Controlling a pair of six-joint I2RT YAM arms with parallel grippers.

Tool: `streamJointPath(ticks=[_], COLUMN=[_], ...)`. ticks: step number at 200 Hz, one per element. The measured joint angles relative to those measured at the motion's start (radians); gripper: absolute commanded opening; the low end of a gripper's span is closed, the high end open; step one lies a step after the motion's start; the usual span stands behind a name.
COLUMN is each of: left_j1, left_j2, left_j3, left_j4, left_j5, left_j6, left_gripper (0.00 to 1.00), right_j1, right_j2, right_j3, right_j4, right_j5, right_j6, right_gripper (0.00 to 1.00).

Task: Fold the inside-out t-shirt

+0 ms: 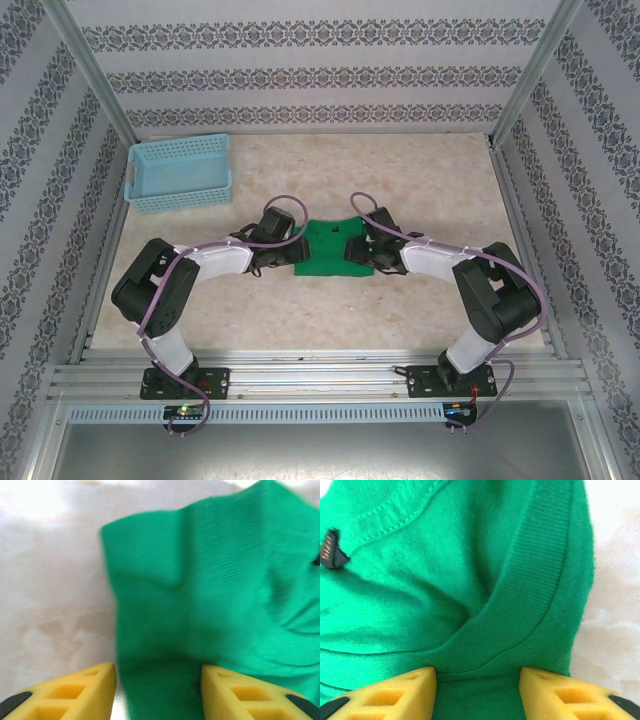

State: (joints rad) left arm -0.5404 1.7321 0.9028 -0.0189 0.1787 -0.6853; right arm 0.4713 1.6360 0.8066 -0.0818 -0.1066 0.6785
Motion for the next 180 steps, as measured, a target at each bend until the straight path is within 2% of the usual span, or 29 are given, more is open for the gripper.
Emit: streamJointPath(ticks=[32,74,100,134,160,180], left_j1=[0.006,0.005,0.005,0.021,0.068,0.101], left_j2=[-0.047,-0.106,-0.043,0.143,0.223,0.221], left_j3=[0.004,0.118,0.177,0.22,0.259,0.278], left_j4=[-0.02,-0.034,-0.01,0.027,0.042,0.043], left_j5=[-0.003,0.004,0.02,0.046,0.079,0.079], left_j6=[0.002,0.006,0.005,-0.004,-0.005,-0.004], left_gripper=[0.48,0.48,0.46,0.4,0.4,0.4], right_j1=[-0.024,-0.024,-0.036,-0.085,-0.109,-0.11], right_j2=[-0.074,-0.109,-0.018,0.187,0.264,0.25], right_j3=[0.006,0.129,0.208,0.298,0.354,0.377], right_j4=[-0.046,-0.102,-0.093,-0.08,-0.091,-0.109], right_j5=[-0.003,0.01,0.01,-0.018,-0.03,-0.015], right_j6=[-0.023,-0.058,-0.058,-0.061,-0.079,-0.107], right_gripper=[0.62,0.61,0.54,0.41,0.42,0.48])
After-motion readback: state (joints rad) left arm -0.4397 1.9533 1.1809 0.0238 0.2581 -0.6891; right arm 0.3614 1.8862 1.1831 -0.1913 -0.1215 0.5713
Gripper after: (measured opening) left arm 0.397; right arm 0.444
